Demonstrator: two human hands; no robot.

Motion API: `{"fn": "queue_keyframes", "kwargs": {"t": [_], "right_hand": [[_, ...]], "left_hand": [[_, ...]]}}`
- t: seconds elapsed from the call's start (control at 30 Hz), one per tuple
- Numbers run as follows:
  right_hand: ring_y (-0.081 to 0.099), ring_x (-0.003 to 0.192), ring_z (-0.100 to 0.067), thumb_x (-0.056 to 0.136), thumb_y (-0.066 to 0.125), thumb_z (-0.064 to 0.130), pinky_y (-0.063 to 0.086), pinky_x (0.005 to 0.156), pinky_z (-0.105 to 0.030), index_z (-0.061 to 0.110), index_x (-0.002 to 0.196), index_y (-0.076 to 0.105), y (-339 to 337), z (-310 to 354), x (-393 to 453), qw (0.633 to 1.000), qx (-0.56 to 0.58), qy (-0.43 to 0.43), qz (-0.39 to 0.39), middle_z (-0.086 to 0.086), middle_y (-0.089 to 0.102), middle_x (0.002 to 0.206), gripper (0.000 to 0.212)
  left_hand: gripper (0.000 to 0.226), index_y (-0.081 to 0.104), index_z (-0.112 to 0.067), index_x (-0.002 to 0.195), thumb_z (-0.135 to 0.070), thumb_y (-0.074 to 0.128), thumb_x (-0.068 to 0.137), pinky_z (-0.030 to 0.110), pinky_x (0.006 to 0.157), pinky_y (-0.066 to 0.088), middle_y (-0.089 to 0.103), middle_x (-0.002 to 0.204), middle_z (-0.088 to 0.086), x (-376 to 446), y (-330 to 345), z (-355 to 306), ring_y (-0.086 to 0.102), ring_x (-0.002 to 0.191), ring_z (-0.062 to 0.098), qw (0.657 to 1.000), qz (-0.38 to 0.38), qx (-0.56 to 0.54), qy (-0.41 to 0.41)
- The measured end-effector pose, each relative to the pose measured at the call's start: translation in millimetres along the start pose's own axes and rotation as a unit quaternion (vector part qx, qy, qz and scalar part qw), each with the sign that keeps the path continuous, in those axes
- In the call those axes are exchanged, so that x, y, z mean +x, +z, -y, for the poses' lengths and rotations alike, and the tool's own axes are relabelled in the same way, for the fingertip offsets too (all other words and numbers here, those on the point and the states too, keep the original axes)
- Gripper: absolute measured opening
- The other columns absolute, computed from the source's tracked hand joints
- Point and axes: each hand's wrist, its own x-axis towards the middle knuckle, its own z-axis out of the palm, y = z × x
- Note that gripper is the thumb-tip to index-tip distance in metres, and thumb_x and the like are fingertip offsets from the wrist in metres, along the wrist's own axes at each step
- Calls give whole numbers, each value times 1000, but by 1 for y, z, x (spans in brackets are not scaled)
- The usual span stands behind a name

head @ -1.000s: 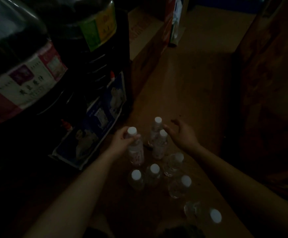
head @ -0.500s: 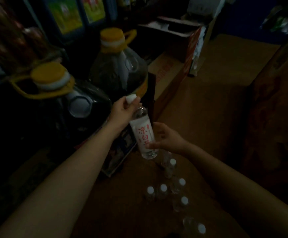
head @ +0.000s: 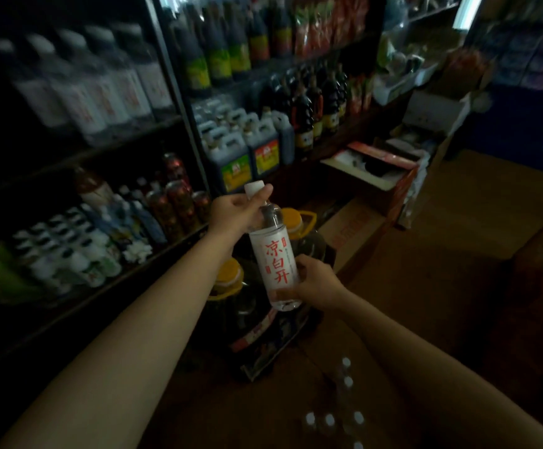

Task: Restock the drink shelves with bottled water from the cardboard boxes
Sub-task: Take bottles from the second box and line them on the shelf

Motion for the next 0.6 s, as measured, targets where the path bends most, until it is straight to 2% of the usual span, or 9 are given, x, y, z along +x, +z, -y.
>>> {"fn": "queue_keyframes", "kwargs": {"t": [0.07,0.17,0.2,0.27,0.33,0.4,0.5,0.6], "right_hand": [[62,95,-9,64,87,34,52,70,-18,18,118,54,-2,33,3,1000,-8,-21,0,7,63,106,65],[64,88,-3,61,89,35,51,62,-11,18,113,56,2,78,12,998,-13,-57,0,12,64,99,64],[64,85,-1,61,89,34,50,60,-11,18,111,56,5,91,16,998,-12,-65,2,13,64,97,62],[64,83,0,60,89,33,53,61,-13,21,108,55,12,114,26,997,-15,-74,8,12,65,96,60],[66,87,-6,57,90,37,58,70,-23,22,105,56,21,137,40,996,-21,-83,11,8,67,100,61],[66,90,-8,56,90,38,58,75,-27,21,105,58,34,160,55,995,-29,-96,9,6,67,101,61],[62,86,-2,58,91,33,53,71,-18,22,103,58,55,192,78,993,-32,-114,5,11,66,95,56],[66,89,-7,55,92,32,57,82,-30,24,98,61,84,229,113,991,-42,-125,9,5,70,100,54]], "left_hand": [[33,71,-10,92,-40,72,79,11,48,47,70,78,-2,-2,-23,-25,63,54,-5,1000,19,1,-8],[22,74,-18,90,-36,74,77,24,76,53,74,91,-2,-2,-61,-51,70,82,6,999,44,4,3],[19,73,-20,93,-32,74,78,23,78,51,74,94,-5,0,-73,-59,69,87,4,999,48,0,9],[21,70,-23,102,-24,72,81,18,74,50,72,97,-11,4,-98,-73,67,86,-3,998,52,-11,26],[28,67,-29,107,-20,72,81,19,75,51,71,101,-13,8,-121,-83,66,90,-3,997,64,-5,37],[35,64,-31,108,-12,73,80,23,78,53,70,105,-12,15,-146,-87,65,95,2,997,69,-5,44],[41,65,-37,105,-13,79,74,39,86,55,67,114,2,31,-183,-92,64,105,17,998,36,1,54],[35,66,-36,99,-15,79,74,41,85,56,69,102,-3,54,-232,-102,66,100,20,997,0,9,70]]}}
